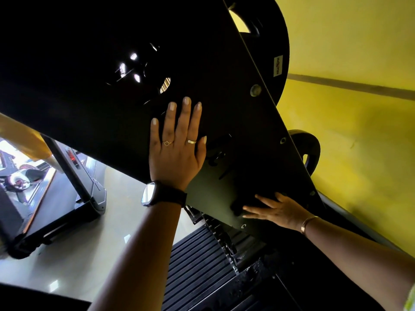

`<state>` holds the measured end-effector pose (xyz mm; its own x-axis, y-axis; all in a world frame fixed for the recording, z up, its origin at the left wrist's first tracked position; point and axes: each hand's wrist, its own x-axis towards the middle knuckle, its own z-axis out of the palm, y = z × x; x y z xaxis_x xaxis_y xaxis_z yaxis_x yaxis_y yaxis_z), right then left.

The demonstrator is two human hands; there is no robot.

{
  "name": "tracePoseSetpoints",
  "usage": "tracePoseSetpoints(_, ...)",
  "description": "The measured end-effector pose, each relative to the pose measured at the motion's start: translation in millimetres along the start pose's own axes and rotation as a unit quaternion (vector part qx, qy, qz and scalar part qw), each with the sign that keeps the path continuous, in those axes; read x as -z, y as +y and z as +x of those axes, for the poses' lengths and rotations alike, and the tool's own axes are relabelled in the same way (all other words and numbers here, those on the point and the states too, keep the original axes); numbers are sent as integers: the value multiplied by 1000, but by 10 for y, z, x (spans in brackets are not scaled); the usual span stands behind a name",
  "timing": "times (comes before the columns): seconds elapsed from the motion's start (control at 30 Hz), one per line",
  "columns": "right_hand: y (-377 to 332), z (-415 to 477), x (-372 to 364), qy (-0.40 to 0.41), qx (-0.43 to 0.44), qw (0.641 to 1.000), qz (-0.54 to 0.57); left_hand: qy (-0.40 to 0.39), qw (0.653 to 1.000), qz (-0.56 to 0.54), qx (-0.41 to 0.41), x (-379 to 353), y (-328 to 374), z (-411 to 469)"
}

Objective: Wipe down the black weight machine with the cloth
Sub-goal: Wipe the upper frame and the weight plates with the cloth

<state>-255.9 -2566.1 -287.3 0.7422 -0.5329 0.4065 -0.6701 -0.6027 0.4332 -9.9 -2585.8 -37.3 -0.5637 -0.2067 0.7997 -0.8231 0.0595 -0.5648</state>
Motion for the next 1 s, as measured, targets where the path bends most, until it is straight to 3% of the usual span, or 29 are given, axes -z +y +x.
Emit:
tracePoseSetpoints(0.13, 175, 214, 247, 91, -181, 979, 19, 7, 1000, -5, -3, -1, 10, -3)
tracePoseSetpoints(0.27, 396, 765, 764, 284, -338, 896, 48, 10, 1000, -9, -4, -9, 7, -7)
tracePoseSetpoints(0.33, 446, 1083, 1032, 346, -373, 857, 83, 10, 1000, -5, -3, -6, 10, -12)
tracePoseSetpoints(0.4, 399, 1290, 1209, 375, -356, 849, 107, 6, 1000, -4, -3, 4, 18, -21)
tracePoseSetpoints(0.57, -17, 1143, 827, 333, -249, 907, 72, 1, 1000, 4, -6, -4, 16, -18)
tracePoseSetpoints(0.67, -248, 818, 336, 243, -283, 927, 36, -3, 1000, -2, -4, 1, 17, -13)
tracePoseSetpoints(0.73, -287, 618, 174, 190, -344, 918, 60, -3, 1000, -3, -5, 0, 18, -13)
tracePoseSetpoints(0.83, -166, 535, 191, 183, -441, 868, 133, 1, 1000, -3, -6, 0, 20, -18)
tracePoseSetpoints(0.93, 41, 806, 492, 263, -540, 773, 205, 1, 1000, -2, -9, -2, 11, -23)
tracePoseSetpoints(1.0, 197, 1071, 790, 306, -569, 732, 216, 5, 1000, -1, -12, -10, 7, -16)
